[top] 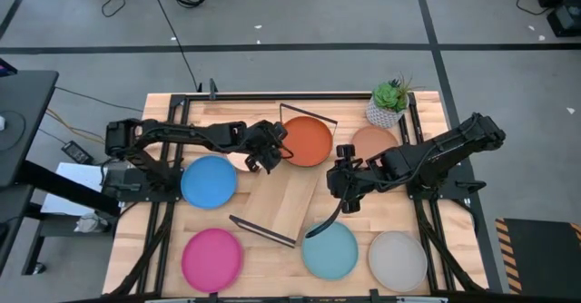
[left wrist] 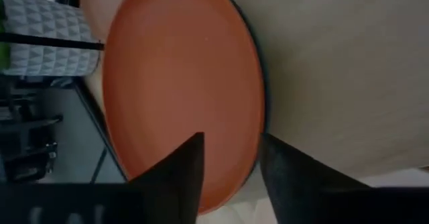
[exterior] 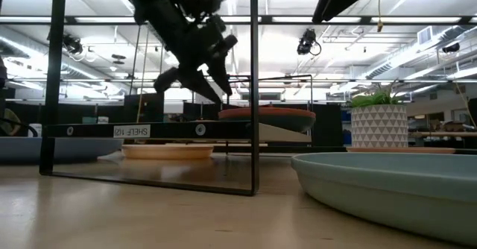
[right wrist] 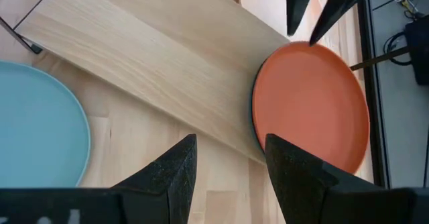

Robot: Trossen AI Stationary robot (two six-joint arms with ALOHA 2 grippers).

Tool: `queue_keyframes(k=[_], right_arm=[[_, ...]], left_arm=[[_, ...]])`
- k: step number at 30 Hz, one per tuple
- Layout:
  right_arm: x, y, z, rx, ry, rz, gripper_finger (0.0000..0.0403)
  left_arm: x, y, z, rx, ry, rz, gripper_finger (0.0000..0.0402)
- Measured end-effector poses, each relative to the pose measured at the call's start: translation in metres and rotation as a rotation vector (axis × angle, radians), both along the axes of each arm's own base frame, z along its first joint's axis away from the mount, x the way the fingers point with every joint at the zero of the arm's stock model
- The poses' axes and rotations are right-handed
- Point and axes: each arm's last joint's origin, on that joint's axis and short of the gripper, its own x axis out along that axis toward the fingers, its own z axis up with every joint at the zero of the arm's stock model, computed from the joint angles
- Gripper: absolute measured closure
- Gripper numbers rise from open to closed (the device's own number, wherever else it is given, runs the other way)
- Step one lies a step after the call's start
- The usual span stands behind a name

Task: Place and stack plates onto a shelf
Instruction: Stack the orange plate on top of the dark green plate on the shelf, then put the light brown plate on the shelf

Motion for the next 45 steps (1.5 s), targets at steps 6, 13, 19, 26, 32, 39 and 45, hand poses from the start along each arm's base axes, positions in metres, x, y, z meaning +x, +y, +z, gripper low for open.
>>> queue_keyframes(k=[6, 13, 19, 26, 32, 39, 45], right_arm=[[-0.003, 0.000, -0.007, 0.015, 0.011, -0.039, 0.0220], [-0.020, -0.008, -0.057, -0.013, 0.125, -0.141, 0.0220], [-0.032, -0.026, -0.090, 0.007, 0.180, -0.295, 0.0220], [-0.037, -0.061, -0.116, 0.128, 0.246, -0.447, 0.0235], [-0.043, -0.100, -0.127, 0.196, 0.286, -0.614, 0.0247], [-0.055, -0.126, -0.145, 0.235, 0.324, -0.716, 0.0247], [-0.061, -0.127, -0.154, 0.280, 0.354, -0.706, 0.0248]], left_arm=[[-0.025, -0.012, 0.034, -0.131, -0.070, 0.120, 0.0221], [-0.074, -0.015, 0.039, -0.431, 0.154, 0.393, 0.0239], [-0.093, -0.019, 0.036, -0.581, 0.124, 0.397, 0.0262], [-0.107, -0.019, 0.021, -0.553, -0.045, 0.340, 0.0282], [-0.117, -0.020, 0.019, -0.584, -0.095, 0.353, 0.0283], [-0.131, -0.023, 0.013, -0.620, -0.124, 0.370, 0.0283], [-0.136, -0.024, 0.014, -0.633, -0.146, 0.378, 0.0283]])
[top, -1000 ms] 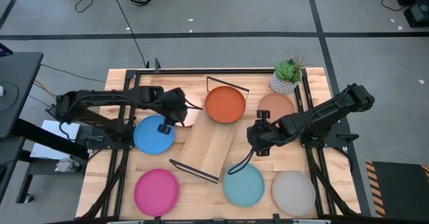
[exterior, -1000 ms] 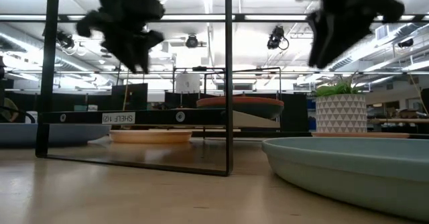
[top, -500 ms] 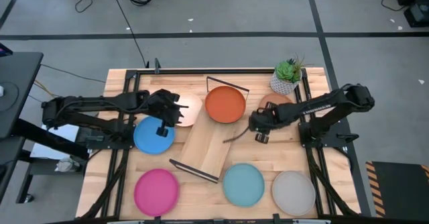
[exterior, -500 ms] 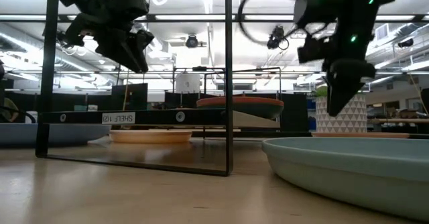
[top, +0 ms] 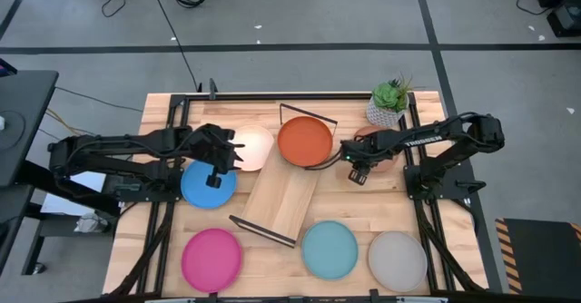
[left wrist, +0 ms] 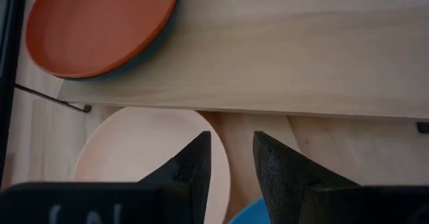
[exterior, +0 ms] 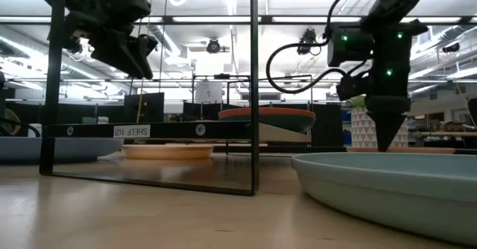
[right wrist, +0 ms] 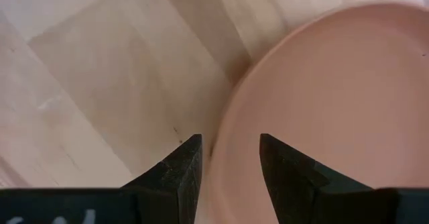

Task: Place and stack plates onto a shelf
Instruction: Put the light brown plate on the shelf

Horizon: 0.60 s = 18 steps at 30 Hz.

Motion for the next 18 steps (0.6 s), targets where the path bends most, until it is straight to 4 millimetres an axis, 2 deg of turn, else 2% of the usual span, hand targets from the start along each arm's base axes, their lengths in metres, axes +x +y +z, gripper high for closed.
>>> queue_keyframes(k=[7, 18], right_arm=[[-0.0072, 0.0022, -0.0092, 0.040, 0.021, -0.004, 0.0274], [-0.0075, 0.0041, -0.0098, 0.098, 0.012, -0.009, 0.0388]], left_arm=[[-0.0008, -0.0001, -0.0003, -0.011, 0.006, 0.010, 0.0283], [-0.0008, -0.0001, -0.0005, -0.011, 0.008, 0.010, 0.0283]])
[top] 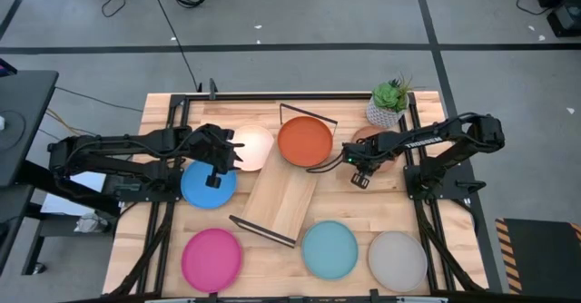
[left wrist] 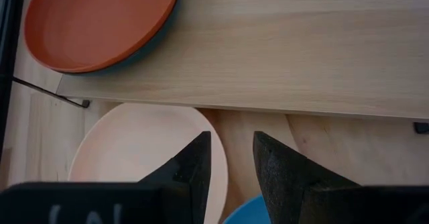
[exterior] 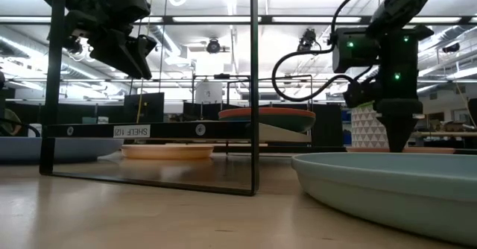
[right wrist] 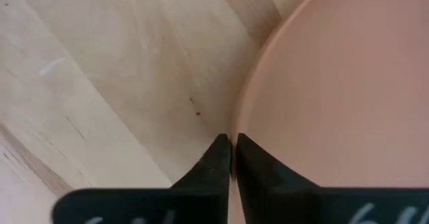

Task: Place and stack plates onto a shelf
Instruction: Put the light brown plate on the shelf

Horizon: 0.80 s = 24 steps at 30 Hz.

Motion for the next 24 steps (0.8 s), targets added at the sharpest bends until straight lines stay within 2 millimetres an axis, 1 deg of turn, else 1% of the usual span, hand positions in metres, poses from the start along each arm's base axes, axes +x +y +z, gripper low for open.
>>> queue_keyframes(k=[3, 6, 10, 15, 20, 24], right_arm=[[0.003, 0.004, 0.005, 0.015, 0.009, 0.004, 0.0388], [0.009, 0.015, 0.018, 0.016, 0.014, 0.039, 0.0385], [0.019, 0.035, 0.039, 0.018, 0.011, 0.086, 0.0387], [0.024, 0.065, 0.068, -0.029, 0.017, 0.119, 0.0389], [0.032, 0.097, 0.099, -0.071, -0.091, 0.212, 0.0388], [0.035, 0.115, 0.117, -0.116, -0.178, 0.297, 0.0388]], left_arm=[[0.000, 0.000, 0.000, 0.000, 0.000, 0.000, 0.0283], [0.000, 0.000, 0.000, 0.000, 0.000, 0.000, 0.0283], [0.000, 0.000, 0.000, 0.000, -0.001, 0.000, 0.0283], [0.000, 0.000, 0.001, 0.000, -0.008, 0.002, 0.0283], [0.000, 0.000, 0.006, -0.023, -0.056, 0.033, 0.0283], [0.003, 0.001, 0.010, -0.092, -0.114, 0.103, 0.0283]])
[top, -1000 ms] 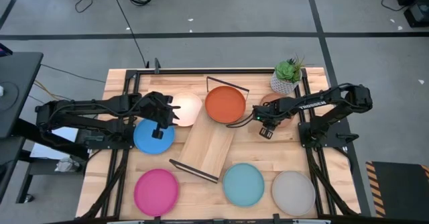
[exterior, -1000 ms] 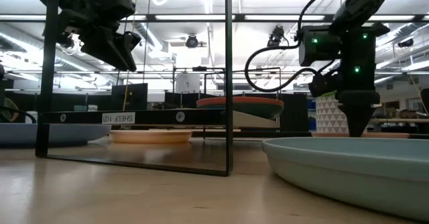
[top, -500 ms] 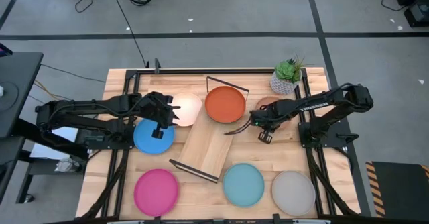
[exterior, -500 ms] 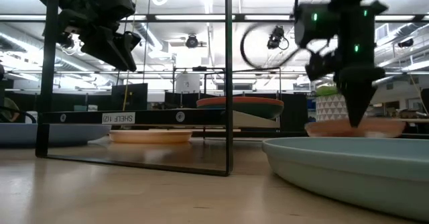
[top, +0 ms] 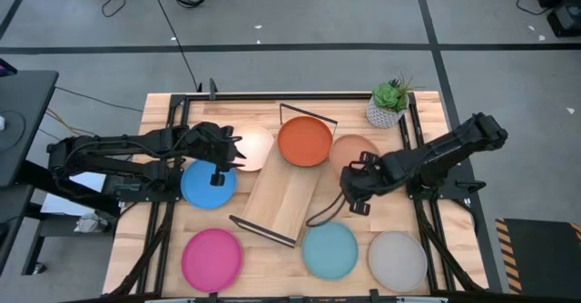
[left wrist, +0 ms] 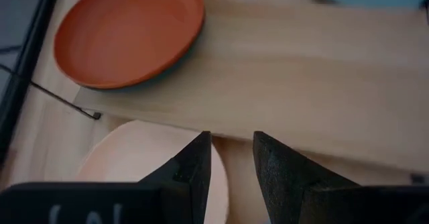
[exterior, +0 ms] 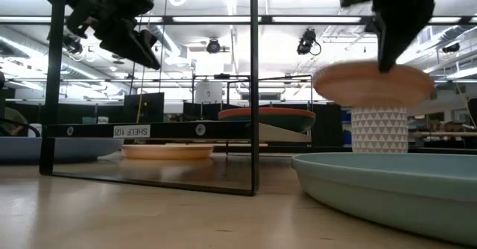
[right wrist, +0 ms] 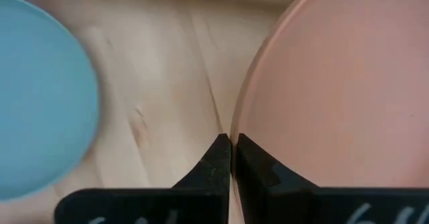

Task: Place and stack plates onto a shelf
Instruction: Put the light brown plate on the shelf

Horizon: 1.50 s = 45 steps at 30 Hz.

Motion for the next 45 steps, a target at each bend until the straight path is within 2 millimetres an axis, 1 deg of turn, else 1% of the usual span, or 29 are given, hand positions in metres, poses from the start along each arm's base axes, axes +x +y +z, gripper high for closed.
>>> queue_keyframes(k=[4, 11, 13, 17, 20, 22, 26, 31, 36, 40, 45], right_arm=[[0.005, 0.011, 0.012, -0.019, -0.088, 0.078, 0.0388], [0.015, 0.020, 0.018, -0.012, -0.192, 0.206, 0.0388], [0.016, 0.021, 0.019, -0.019, -0.206, 0.237, 0.0387], [0.021, 0.023, 0.021, -0.034, -0.250, 0.302, 0.0387], [0.026, 0.025, 0.024, -0.045, -0.296, 0.353, 0.0387], [0.031, 0.027, 0.023, -0.055, -0.315, 0.382, 0.0387], [0.045, 0.033, 0.014, -0.083, -0.267, 0.437, 0.0387], [0.069, 0.046, 0.010, -0.131, -0.220, 0.544, 0.0387], [0.091, 0.056, 0.008, -0.171, -0.197, 0.680, 0.0387], [0.105, 0.063, 0.004, -0.191, -0.200, 0.800, 0.0387], [0.116, 0.066, -0.003, -0.215, -0.216, 0.955, 0.0387]], left_arm=[[0.002, 0.000, 0.003, -0.089, -0.042, 0.079, 0.0283], [0.001, 0.000, 0.005, -0.168, -0.045, 0.114, 0.0283], [0.001, -0.001, 0.013, -0.195, -0.041, 0.097, 0.0283], [0.003, -0.003, 0.037, -0.257, -0.090, 0.072, 0.0283], [0.005, -0.002, 0.053, -0.262, -0.135, 0.069, 0.0283], [0.005, -0.002, 0.060, -0.273, -0.158, 0.078, 0.0283], [0.005, -0.002, 0.070, -0.272, -0.188, 0.081, 0.0283], [0.004, -0.002, 0.074, -0.273, -0.179, 0.084, 0.0283], [0.001, -0.003, 0.074, -0.280, -0.131, 0.091, 0.0283], [0.000, -0.003, 0.073, -0.283, -0.111, 0.094, 0.0283], [0.000, -0.003, 0.073, -0.288, -0.111, 0.098, 0.0283]])
